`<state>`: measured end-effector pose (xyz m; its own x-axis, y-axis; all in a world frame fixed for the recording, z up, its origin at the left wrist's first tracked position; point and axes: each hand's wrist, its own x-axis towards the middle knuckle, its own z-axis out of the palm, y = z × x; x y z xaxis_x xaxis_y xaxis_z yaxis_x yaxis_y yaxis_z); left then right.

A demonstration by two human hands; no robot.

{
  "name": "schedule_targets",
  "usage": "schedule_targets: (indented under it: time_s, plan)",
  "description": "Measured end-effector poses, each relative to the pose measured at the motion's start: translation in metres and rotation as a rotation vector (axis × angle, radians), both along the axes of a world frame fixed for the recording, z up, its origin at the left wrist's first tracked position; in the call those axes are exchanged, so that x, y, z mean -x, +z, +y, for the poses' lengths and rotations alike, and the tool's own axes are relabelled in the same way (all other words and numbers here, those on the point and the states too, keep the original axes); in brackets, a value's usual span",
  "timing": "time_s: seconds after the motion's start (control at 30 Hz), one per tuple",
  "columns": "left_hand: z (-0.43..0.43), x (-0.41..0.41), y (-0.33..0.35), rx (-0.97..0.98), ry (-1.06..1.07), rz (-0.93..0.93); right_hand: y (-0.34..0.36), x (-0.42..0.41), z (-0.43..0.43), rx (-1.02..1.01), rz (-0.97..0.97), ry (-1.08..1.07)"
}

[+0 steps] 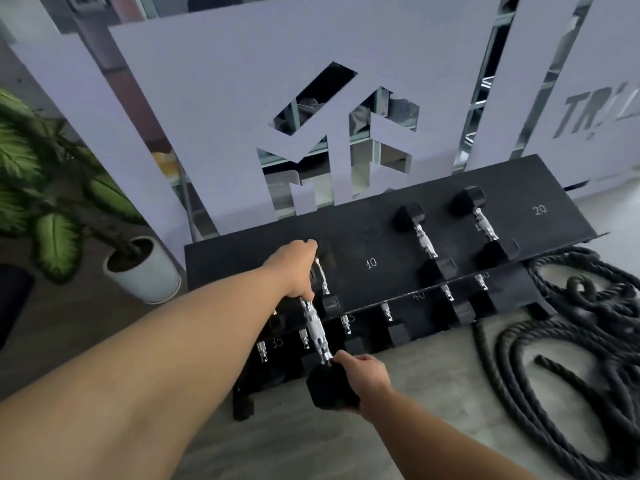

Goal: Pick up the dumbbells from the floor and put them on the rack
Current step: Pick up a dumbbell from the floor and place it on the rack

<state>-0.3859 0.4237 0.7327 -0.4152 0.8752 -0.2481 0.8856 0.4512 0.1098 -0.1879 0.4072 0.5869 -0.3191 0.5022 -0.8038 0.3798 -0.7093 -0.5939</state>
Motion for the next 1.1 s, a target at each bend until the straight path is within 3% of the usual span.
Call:
schedule_targets:
  time_s: [0.27, 0.63, 0.97, 1.1]
  plan:
    - [0.133, 0.049, -0.035, 0.001, -0.033, -0.006, -0.031, 0.052, 0.129, -0.054, -0.068, -0.009]
    - [0.290, 0.113, -0.099, 0.048, -0.089, -0.010, -0.073, 0.113, 0.289, -0.159, -0.313, 0.104]
    - [0.376, 0.144, -0.187, 0.138, -0.190, -0.049, -0.135, 0.145, 0.349, -0.119, -0.486, 0.240]
    - [0.390, 0.143, -0.215, 0.159, -0.220, -0.077, -0.147, 0.150, 0.350, -0.194, -0.690, 0.330]
